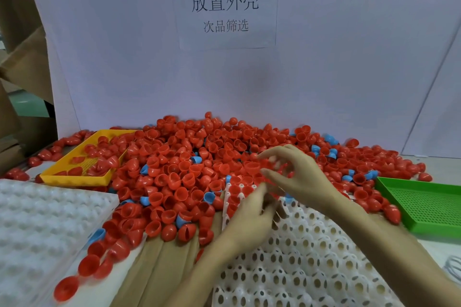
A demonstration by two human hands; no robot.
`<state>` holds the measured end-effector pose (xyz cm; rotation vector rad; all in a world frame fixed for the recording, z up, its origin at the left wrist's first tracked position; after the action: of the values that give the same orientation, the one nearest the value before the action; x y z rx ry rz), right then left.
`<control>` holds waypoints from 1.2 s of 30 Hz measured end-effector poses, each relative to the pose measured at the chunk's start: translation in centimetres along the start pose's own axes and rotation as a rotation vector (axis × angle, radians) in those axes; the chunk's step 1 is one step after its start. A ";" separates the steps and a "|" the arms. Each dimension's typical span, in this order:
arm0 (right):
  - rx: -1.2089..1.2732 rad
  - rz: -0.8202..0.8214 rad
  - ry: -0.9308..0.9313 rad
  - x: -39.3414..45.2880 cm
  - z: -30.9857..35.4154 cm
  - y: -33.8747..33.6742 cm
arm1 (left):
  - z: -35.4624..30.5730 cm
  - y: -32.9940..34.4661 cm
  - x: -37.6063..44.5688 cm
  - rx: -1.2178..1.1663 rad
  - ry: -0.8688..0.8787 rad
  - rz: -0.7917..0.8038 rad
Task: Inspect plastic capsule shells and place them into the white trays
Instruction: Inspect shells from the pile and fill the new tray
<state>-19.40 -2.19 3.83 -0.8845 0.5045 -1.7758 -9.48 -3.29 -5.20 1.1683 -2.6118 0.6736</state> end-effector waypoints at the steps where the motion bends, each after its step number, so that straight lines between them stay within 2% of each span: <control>1: 0.022 -0.032 0.005 -0.5 -0.6 -1.0 | -0.2 -0.6 -0.1 -0.088 -0.030 -0.073; 3: 0.027 -0.061 0.013 -1.5 -1.6 -2.2 | -0.6 -2.2 0.1 -0.174 -0.026 -0.176; 7: 0.001 -0.094 0.020 -3.4 -3.5 -3.3 | -0.9 -3.4 0.2 -0.169 0.034 -0.238; 15: 0.068 -0.095 -0.019 -6.0 -5.5 -3.5 | -3.4 -1.4 0.0 -0.114 0.185 -0.133; 20: 0.274 -0.050 -0.029 -7.0 -5.4 -3.9 | -4.1 -1.1 -0.2 -0.183 0.237 -0.133; 25: 0.381 0.015 0.003 -7.0 -5.3 -3.6 | -4.2 -1.1 -0.4 -0.225 0.216 -0.135; 36: 0.431 0.102 0.124 -7.4 -5.7 -3.1 | -4.0 -1.5 -0.6 -0.173 0.156 -0.170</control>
<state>-24.28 5.43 -0.04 -0.4431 0.2244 -1.7610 -8.00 -1.81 -1.43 1.2157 -2.3569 0.4738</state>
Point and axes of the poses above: each hand's wrist, its own x-axis towards the middle knuckle, its own y-axis out of the palm, z = x × y, the point moved 10 cm from there along x, towards the middle knuckle, and after that the axes turned 12 degrees about y, right-handed, at the moved point
